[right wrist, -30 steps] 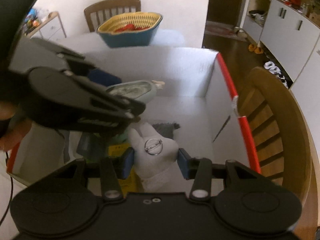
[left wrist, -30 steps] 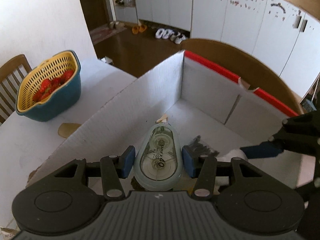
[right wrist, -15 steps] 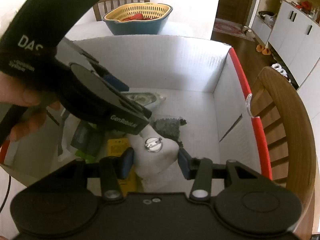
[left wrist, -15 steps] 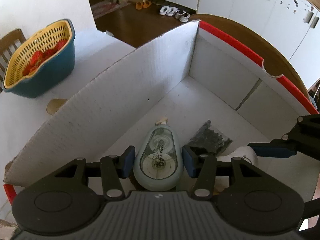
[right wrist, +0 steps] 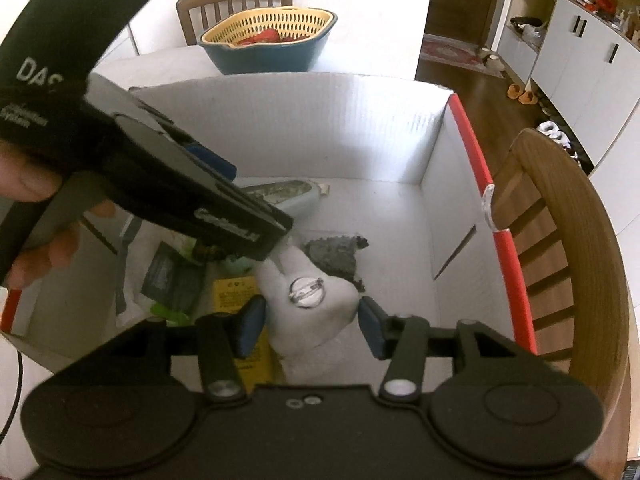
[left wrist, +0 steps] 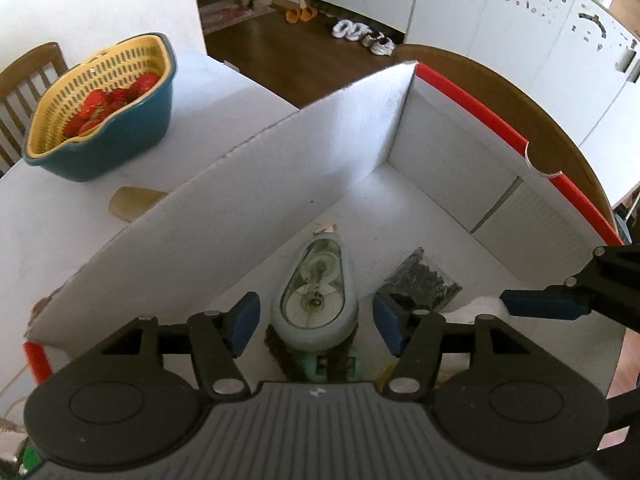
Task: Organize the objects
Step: 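Release the tape dispenser with the left tool while the right tool releases the plush tooth, then move both tools back over the remaining clutter on the mat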
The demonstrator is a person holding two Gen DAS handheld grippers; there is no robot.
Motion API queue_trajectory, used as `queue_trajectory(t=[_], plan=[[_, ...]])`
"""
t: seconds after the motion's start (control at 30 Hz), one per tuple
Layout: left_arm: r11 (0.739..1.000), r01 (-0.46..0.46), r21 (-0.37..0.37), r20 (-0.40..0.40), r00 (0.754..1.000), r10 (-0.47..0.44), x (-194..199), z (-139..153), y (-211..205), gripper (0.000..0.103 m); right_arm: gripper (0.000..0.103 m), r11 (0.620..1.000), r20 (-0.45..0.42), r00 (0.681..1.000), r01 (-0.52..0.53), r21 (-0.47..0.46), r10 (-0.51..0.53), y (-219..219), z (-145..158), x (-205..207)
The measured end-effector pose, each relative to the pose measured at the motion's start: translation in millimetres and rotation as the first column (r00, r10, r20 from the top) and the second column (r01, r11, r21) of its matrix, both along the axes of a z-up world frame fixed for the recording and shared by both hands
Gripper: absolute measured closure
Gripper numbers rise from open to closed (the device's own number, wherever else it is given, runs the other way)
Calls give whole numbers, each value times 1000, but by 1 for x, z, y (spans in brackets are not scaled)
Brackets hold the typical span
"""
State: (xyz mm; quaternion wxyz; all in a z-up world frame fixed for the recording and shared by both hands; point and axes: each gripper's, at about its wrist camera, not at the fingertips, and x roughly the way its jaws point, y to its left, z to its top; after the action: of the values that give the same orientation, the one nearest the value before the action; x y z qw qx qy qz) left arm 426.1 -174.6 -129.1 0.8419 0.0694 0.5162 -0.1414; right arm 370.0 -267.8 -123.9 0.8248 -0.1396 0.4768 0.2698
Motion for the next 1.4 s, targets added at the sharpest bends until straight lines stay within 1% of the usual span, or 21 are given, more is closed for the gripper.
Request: queue_trajectory(t=[0.07,0.2,0.27,0.33,0.5,0.6,0.8,0.87,0.9,0.93,1.0,1.13,1.27,1.3,1.4], plan=[[1000,-4,-14,7,1000,4,-5,4,3,41,47,1000,-2,1000,3,18,-3,-2,4,-2],[1000,3,-17,49,999,-2,-18,16,7,41,44,999,4,1000,15,42,-15,-6,10,-7],[999,-1,-33,68,998,3,-26,23,12,41,42,998,-1,1000,26,60,-26,-9,14,-9],[999,-11,-53,85,996,16,-33,31,18,38,40,996,-2,999,40,76,-40,-12,18,-12],[996,-11,-86,145,989,24,-53,52,31,37,40,992,15,998,62,108,-64,-20,34,-21],[994,-18,-112,165,986,36,-64,64,36,37,40,988,27,996,76,135,-80,-24,44,-27],[992,-5,-126,224,974,33,-93,86,48,37,39,978,47,993,97,183,-107,-27,63,-41],[991,-1,-131,247,968,33,-103,94,52,37,36,975,55,992,100,197,-113,-27,68,-47],[992,2,-130,259,965,32,-107,97,54,33,36,973,58,991,104,205,-119,-27,70,-49],[992,1,-127,272,962,33,-112,100,56,27,35,971,62,990,111,212,-127,-26,73,-52],[992,-1,-123,291,956,37,-121,106,60,25,35,966,66,989,117,231,-135,-24,77,-58],[993,-23,-114,298,953,56,-135,115,73,25,32,961,78,986,123,249,-146,-18,85,-70],[990,-41,-135,286,955,79,-149,120,93,23,29,961,113,982,117,249,-149,-7,93,-84],[989,-47,-139,288,954,86,-153,121,98,20,28,961,123,981,116,249,-150,-4,95,-88],[984,-63,-168,295,949,112,-163,126,115,19,24,959,130,979,118,259,-155,4,98,-95]])
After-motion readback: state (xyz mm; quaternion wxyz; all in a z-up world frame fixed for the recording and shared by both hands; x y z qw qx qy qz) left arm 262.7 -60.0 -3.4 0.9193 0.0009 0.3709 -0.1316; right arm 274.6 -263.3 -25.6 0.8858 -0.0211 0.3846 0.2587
